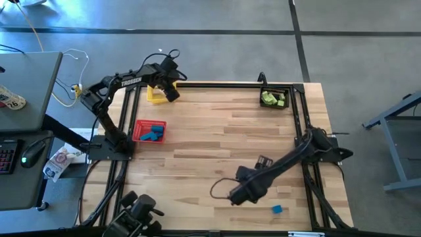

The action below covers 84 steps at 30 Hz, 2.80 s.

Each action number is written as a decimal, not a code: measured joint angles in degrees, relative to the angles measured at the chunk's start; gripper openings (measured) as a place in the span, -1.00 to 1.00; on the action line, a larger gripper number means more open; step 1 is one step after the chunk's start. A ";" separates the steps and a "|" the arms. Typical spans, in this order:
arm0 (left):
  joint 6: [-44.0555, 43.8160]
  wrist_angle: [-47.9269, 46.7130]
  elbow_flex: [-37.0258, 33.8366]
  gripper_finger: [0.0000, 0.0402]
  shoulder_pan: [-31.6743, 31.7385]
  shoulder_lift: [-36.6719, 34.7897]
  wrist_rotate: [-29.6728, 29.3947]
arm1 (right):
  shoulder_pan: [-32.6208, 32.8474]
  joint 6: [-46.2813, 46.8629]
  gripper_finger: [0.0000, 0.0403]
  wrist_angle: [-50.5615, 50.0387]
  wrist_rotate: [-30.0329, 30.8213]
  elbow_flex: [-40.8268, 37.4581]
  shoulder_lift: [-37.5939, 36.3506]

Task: Sort & place blocks by color
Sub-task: Put the brown block into the yellow bin, then put the blue block into the red bin

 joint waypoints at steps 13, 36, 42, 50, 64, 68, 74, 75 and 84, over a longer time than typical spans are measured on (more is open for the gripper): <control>-0.13 -0.15 0.00 -0.06 -0.03 0.02 -0.04 | 9.48 10.55 0.18 -0.15 -7.91 -6.66 0.02; -4.22 -13.09 11.31 0.07 -6.40 -4.13 0.50 | 19.53 41.98 0.18 -0.15 -6.83 -7.71 -9.42; -4.22 -13.13 12.48 0.07 -9.65 -4.15 0.50 | 23.61 57.49 0.18 -0.15 -2.53 -7.71 -12.51; -3.49 -13.16 12.48 0.07 -12.21 -4.15 0.25 | 27.10 74.45 0.18 6.19 -2.05 -7.71 -12.98; -3.78 -14.21 12.48 0.06 -12.27 -4.15 0.12 | 25.37 74.03 0.18 23.64 -2.18 -17.85 -12.21; -3.76 -14.46 12.48 0.07 -12.24 -4.15 0.02 | 25.03 74.04 0.18 30.10 -3.22 -22.99 -12.20; -3.53 -14.48 12.48 0.07 -12.20 -4.15 0.00 | 24.58 73.39 0.18 36.59 -3.68 -27.58 -12.20; -3.33 -14.46 12.48 0.06 -12.20 -4.15 -0.02 | 24.44 73.01 0.18 36.96 -4.12 -27.90 -12.20; -3.18 -14.45 12.48 0.07 -12.20 -4.15 -0.15 | 23.84 71.47 0.18 37.66 -4.91 -29.26 -12.20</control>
